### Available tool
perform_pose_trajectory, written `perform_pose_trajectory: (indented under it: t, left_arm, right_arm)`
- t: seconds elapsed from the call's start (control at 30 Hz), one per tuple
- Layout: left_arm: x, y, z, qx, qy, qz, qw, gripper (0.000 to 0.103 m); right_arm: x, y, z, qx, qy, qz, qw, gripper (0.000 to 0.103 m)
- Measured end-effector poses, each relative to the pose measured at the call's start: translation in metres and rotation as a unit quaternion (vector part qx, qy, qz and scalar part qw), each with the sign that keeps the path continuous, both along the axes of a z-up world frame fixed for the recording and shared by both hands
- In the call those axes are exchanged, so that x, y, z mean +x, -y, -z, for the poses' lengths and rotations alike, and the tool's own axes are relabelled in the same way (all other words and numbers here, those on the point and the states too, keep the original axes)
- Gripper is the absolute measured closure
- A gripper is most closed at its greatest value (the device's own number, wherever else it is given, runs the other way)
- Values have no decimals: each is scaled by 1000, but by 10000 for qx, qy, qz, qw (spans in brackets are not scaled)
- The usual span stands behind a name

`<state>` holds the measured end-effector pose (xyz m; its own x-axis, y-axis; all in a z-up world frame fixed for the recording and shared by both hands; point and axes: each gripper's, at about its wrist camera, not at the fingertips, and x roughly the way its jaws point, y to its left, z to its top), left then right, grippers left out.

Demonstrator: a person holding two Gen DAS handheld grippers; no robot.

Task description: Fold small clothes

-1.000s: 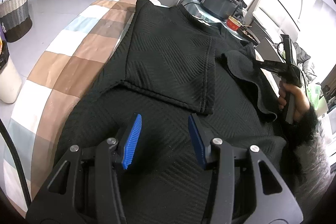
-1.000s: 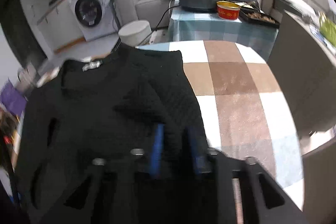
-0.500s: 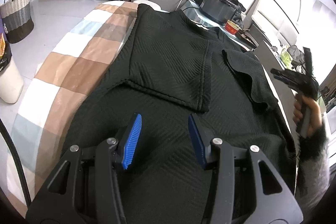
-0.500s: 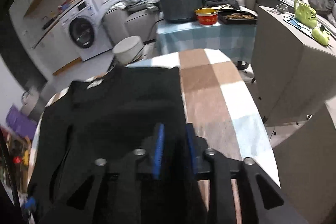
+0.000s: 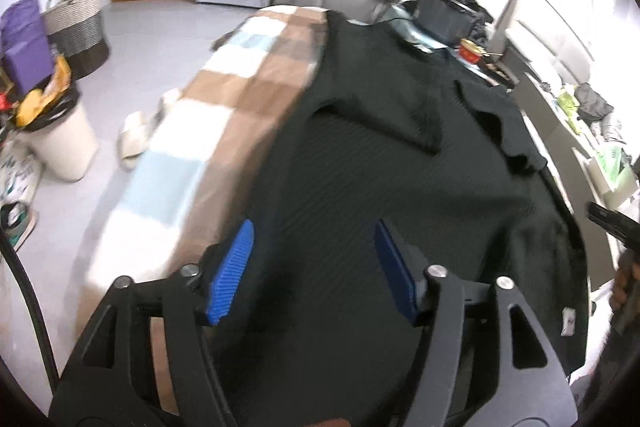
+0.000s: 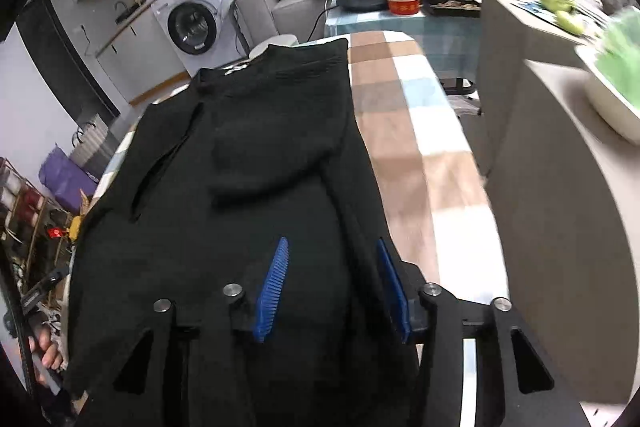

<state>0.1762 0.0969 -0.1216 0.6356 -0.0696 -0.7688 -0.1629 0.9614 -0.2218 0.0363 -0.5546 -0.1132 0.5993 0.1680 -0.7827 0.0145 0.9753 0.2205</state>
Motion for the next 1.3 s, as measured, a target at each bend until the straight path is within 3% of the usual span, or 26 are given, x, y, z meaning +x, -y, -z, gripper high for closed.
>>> perform_pose_trajectory:
  t: [0.03, 0.17, 0.23, 0.4, 0.6, 0.8, 0.97, 1.1, 1.17, 1.23, 1.3]
  left_arm:
    - [-10, -4, 1, 43, -5, -82, 10000, 22]
    - [-47, -12, 0, 111, 38, -164, 9998, 15]
    - [-64, -13, -1, 107, 65, -158, 9998, 0]
    - [-103, -21, -7, 168, 76, -128, 9997, 1]
    - [-159, -6, -15, 357, 203, 233, 9989, 1]
    - [-199, 28, -4, 505, 140, 735, 9959, 2]
    - [-208, 58, 3, 832, 183, 1122, 9900, 24]
    - [-210, 80, 5, 1291, 237, 1360, 9820, 59]
    - [-212, 84, 5, 1178, 266, 1444, 9821, 69]
    - [-212, 85, 5, 1094, 308, 1460, 9827, 88]
    - [-210, 85, 4, 1056, 335, 1466, 9830, 96]
  right_arm:
    - [-19, 0, -2, 49, 48, 25, 10000, 45]
    - [-68, -4, -5, 26, 139, 62, 9999, 33]
    - [-93, -7, -6, 41, 224, 114, 9997, 27]
    - [-141, -15, -9, -69, 310, 40, 9995, 15]
    - [-173, -20, -8, -42, 188, -160, 9997, 15]
    - [-200, -19, 2, -144, -65, -287, 9995, 15]
    - [-219, -3, 21, -50, -499, -59, 9987, 16]
    - [-228, 6, 36, 189, -599, 87, 9980, 18]
    - [-228, 5, 40, 171, -632, 104, 9978, 19]
    - [-227, 2, 42, 64, -641, 100, 9979, 19]
    - [-228, -5, 39, -159, -569, 42, 9982, 19]
